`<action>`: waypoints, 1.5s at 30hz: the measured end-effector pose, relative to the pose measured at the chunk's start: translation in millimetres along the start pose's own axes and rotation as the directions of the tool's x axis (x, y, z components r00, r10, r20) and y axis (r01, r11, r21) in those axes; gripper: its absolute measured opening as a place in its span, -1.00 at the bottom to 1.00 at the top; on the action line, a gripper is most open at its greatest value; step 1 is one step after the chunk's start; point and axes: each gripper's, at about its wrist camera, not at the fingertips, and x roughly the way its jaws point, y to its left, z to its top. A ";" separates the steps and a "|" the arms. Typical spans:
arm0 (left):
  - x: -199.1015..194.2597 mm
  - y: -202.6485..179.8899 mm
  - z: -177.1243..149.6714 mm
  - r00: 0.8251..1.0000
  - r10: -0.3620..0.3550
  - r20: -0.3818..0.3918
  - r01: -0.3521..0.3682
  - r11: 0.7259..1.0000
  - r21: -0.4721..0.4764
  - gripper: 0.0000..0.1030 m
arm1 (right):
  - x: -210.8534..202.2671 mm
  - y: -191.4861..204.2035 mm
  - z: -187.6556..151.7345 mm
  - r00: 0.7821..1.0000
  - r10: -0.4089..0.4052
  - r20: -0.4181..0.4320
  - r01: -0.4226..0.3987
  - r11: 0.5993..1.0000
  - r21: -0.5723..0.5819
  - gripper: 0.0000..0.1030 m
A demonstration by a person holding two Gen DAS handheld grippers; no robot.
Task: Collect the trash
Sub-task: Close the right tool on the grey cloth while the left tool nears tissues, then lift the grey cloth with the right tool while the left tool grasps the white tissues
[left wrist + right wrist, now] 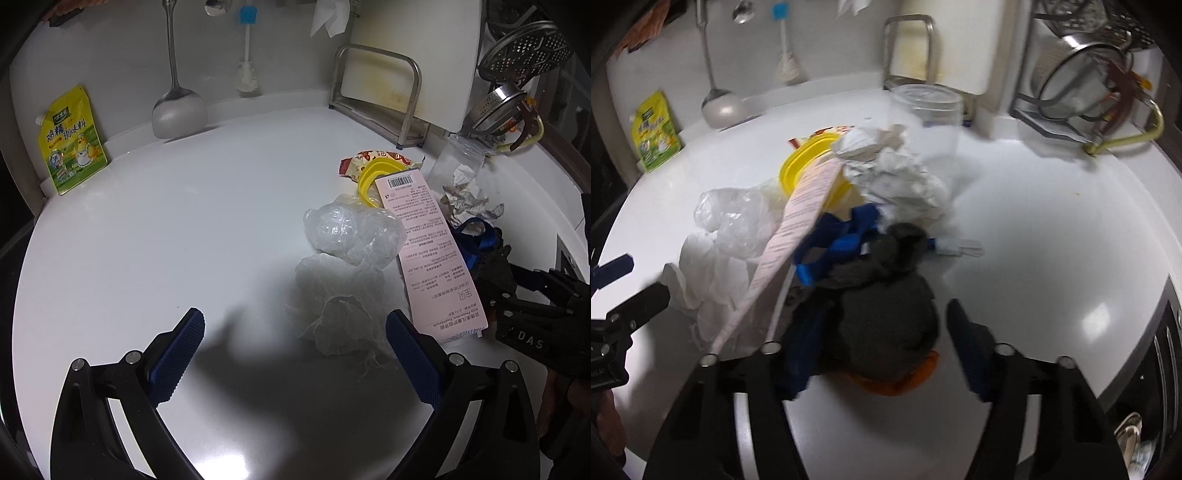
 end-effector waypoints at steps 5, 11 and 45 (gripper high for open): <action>2.0 -0.3 1.0 1.000 -0.012 0.001 0.012 1.000 -0.004 0.88 | -7.1 5.3 -2.2 1.000 -0.015 0.022 0.016 0.999 -0.034 -0.20; 5.5 -1.7 1.6 1.000 -0.031 -0.001 0.031 0.999 -0.007 0.88 | -21.2 -7.7 -4.7 0.999 0.002 0.040 -0.003 1.000 0.018 -0.34; 26.8 -21.8 3.3 0.998 -0.057 -0.041 0.060 0.996 0.064 -0.68 | -99.4 -45.9 -65.7 0.994 0.030 0.105 -0.063 0.941 0.333 -0.39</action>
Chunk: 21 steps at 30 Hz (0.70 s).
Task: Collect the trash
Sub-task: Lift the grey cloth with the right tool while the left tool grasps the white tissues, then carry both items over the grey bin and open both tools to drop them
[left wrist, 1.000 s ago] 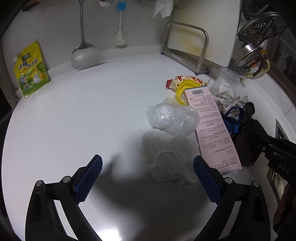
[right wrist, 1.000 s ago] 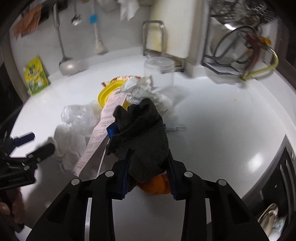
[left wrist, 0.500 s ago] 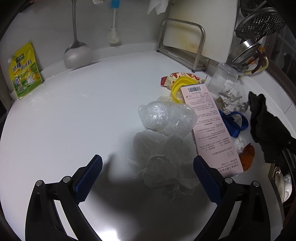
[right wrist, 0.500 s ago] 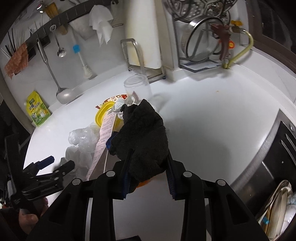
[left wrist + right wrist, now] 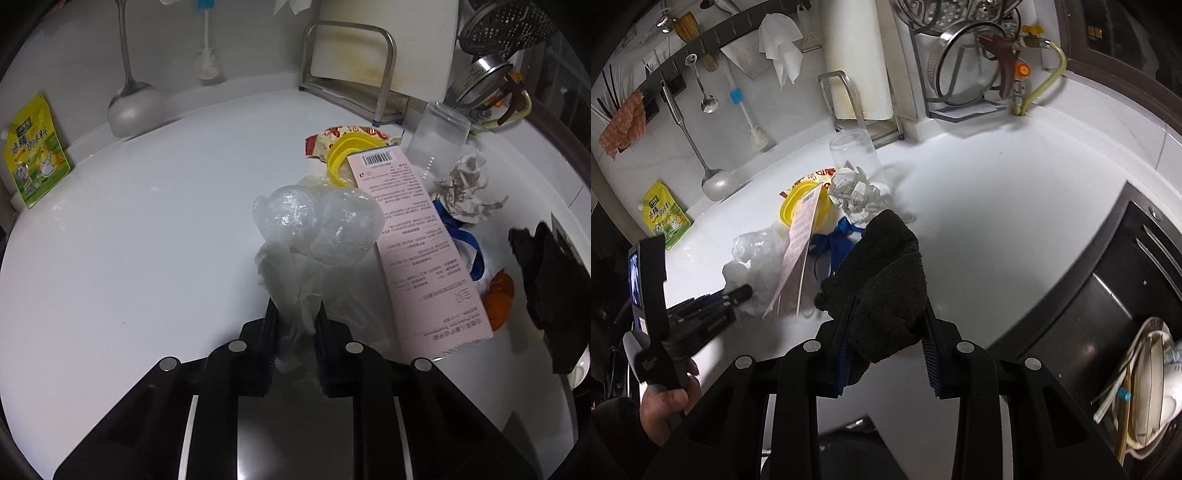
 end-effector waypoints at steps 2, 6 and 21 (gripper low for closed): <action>-10.1 1.5 0.8 1.000 0.002 0.017 -0.002 1.000 -0.001 -0.69 | -6.8 -0.3 -3.2 1.000 0.000 0.002 0.000 1.000 0.009 -0.39; -38.4 4.2 2.3 0.999 0.008 0.051 -0.008 1.000 0.012 -0.69 | -24.0 -1.1 -10.2 1.000 0.000 0.005 -0.001 1.000 0.024 -0.39; -160.8 -15.4 -41.9 0.995 -0.004 0.095 -0.002 0.998 0.058 -0.69 | -108.2 6.3 -49.1 0.999 0.043 -0.002 -0.043 0.999 -0.022 -0.39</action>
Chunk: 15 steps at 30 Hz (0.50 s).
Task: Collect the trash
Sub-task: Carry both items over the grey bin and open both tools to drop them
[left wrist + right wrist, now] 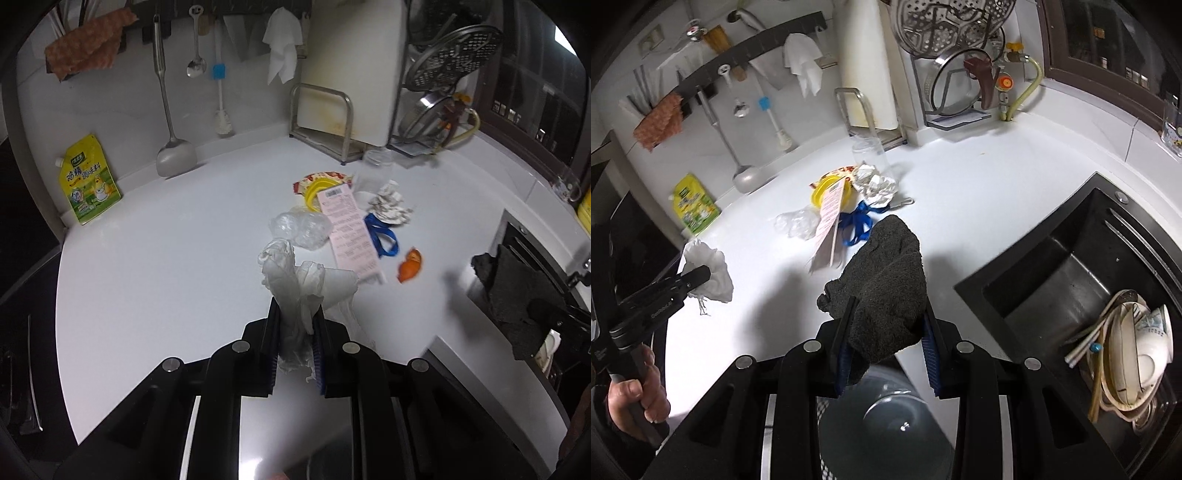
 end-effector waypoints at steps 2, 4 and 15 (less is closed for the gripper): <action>-12.7 -9.3 -10.4 1.000 -0.010 -0.007 0.010 1.000 0.004 -0.69 | -9.2 1.8 -7.7 1.000 0.008 -0.007 -0.008 1.000 -0.014 -0.39; -22.1 -18.7 -20.7 1.000 -0.014 -0.016 0.015 1.000 0.010 -0.69 | -18.2 4.5 -17.7 1.000 0.017 -0.016 -0.018 0.999 -0.030 -0.39; -52.4 -63.1 -84.5 0.996 -0.014 -0.086 0.016 0.999 0.031 -0.69 | -43.7 2.5 -76.4 0.992 0.065 -0.107 -0.074 0.994 -0.080 -0.39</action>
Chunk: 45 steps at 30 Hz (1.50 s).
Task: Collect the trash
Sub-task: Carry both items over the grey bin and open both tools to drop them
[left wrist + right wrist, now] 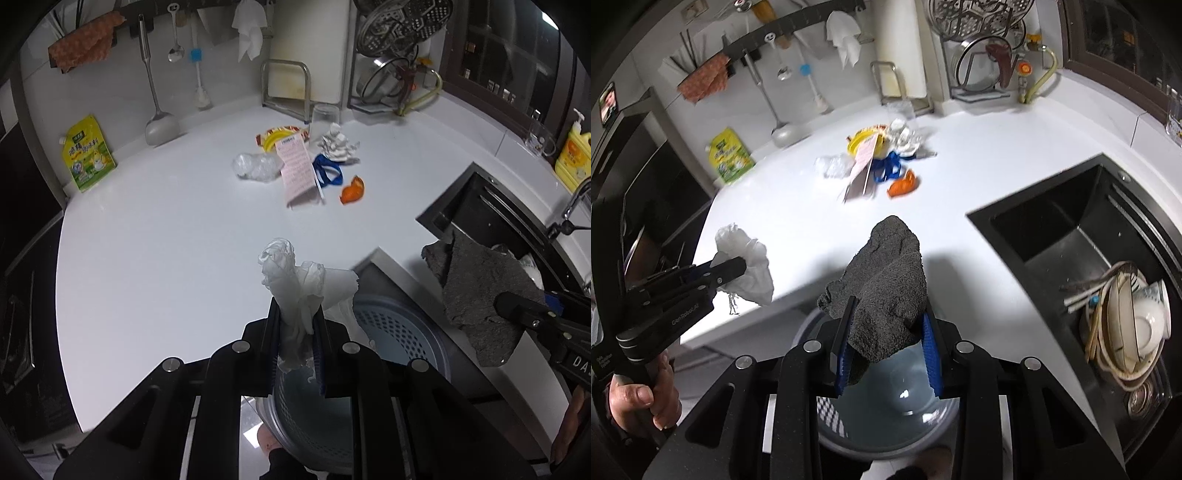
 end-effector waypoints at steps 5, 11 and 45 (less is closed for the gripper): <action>7.4 -14.1 -24.8 0.998 -0.034 -0.060 0.034 0.999 -0.007 -0.69 | 9.7 -2.4 -24.9 0.998 0.013 -0.060 -0.013 1.000 -0.011 -0.39; 17.6 -26.6 -43.9 0.993 -0.026 -0.113 0.026 1.000 -0.003 -0.69 | 22.5 -6.0 -47.2 0.992 0.035 -0.119 -0.036 0.999 -0.010 -0.39; 24.6 -22.6 -60.8 0.984 -0.021 -0.176 0.013 0.999 -0.046 -0.03 | 48.8 -17.4 -65.3 0.975 0.039 -0.217 -0.041 0.999 -0.005 -0.01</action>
